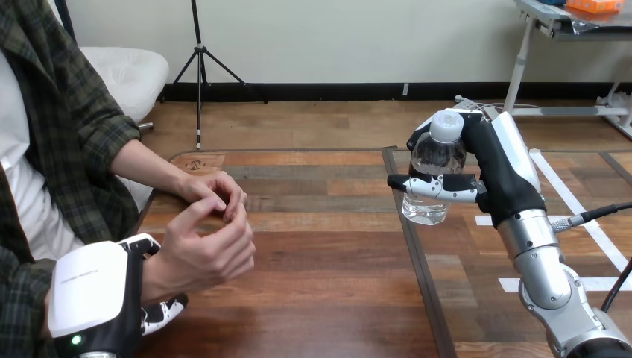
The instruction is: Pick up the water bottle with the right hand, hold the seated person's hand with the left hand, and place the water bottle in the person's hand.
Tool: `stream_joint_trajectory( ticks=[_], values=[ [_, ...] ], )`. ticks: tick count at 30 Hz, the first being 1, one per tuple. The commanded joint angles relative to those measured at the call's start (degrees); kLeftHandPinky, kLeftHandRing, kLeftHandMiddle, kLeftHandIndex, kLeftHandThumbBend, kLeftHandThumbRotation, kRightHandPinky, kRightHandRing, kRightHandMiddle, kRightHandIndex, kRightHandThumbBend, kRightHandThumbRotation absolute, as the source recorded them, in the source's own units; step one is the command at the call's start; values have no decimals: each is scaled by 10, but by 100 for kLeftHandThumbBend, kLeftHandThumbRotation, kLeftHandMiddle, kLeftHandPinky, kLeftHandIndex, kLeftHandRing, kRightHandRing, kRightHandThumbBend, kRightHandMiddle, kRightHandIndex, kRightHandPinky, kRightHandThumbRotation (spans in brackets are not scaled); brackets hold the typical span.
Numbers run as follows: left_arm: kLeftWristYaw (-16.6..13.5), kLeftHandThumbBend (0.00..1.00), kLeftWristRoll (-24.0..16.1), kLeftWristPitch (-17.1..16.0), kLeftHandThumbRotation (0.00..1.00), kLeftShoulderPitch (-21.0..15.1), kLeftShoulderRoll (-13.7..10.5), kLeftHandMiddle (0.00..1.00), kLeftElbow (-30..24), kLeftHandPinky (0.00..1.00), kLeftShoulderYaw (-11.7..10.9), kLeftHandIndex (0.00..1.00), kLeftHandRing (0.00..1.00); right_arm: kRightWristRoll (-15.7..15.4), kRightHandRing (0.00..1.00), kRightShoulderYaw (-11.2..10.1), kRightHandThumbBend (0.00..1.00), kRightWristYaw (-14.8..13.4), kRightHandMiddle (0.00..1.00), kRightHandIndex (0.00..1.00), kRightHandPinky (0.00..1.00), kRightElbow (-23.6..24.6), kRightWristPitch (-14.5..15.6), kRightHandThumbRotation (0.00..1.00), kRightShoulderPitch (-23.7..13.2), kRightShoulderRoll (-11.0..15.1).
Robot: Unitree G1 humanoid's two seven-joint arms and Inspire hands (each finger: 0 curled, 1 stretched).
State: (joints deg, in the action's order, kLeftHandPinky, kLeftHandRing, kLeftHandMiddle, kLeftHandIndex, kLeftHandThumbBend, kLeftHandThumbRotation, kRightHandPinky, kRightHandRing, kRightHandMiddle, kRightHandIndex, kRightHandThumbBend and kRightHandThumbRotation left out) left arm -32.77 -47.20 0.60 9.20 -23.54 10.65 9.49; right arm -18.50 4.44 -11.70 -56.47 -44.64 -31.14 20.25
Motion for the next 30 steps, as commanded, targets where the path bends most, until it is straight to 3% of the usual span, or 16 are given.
stream_joint_trajectory(
  ticks=[1, 18, 30],
  values=[
    [-17, 84, 9, -28, 0, -15, 6, 46, 9, 40, 6, 49, 42, 12, 42, -12, 74, -9, 46, 43, 38, 22, -17, 0, -30, 2],
    [-58, 86, 17, -74, 0, -23, 8, 44, 22, 38, 11, 47, 40, 12, 42, -12, 74, -8, 46, 43, 38, 17, -20, 0, -33, 2],
    [-67, 87, 19, -90, 0, -29, 11, 44, 27, 37, 13, 46, 39, 6, 42, -11, 74, -15, 46, 43, 38, 21, -9, 0, -33, 3]
  ],
)
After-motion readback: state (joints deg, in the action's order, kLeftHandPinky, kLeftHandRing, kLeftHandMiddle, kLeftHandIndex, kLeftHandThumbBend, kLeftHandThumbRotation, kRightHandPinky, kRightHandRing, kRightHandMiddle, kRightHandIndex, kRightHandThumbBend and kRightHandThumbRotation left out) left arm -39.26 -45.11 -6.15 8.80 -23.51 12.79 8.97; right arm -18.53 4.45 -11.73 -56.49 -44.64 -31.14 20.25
